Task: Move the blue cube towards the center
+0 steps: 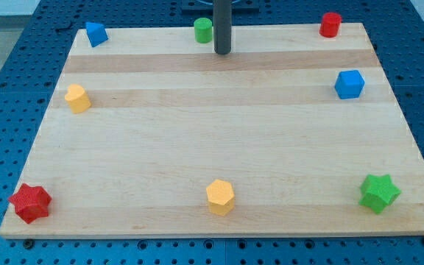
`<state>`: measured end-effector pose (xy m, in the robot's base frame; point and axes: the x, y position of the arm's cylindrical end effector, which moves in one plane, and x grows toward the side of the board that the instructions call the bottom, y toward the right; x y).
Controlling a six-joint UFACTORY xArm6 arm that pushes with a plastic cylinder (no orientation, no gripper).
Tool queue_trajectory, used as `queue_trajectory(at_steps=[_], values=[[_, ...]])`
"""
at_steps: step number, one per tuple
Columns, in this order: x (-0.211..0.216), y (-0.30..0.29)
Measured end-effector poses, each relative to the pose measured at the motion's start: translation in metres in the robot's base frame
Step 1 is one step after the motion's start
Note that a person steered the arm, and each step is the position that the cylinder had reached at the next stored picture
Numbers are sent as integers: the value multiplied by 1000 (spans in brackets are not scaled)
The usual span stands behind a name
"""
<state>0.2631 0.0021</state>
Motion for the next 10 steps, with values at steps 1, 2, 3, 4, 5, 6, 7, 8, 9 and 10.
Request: queue_trajectory(at_steps=[1, 2, 3, 4, 5, 6, 7, 8, 9, 10], values=[[17, 21], [60, 56], [90, 96], [90, 139], [90, 152], [85, 152], [59, 153], [55, 174], [55, 201], [59, 232]])
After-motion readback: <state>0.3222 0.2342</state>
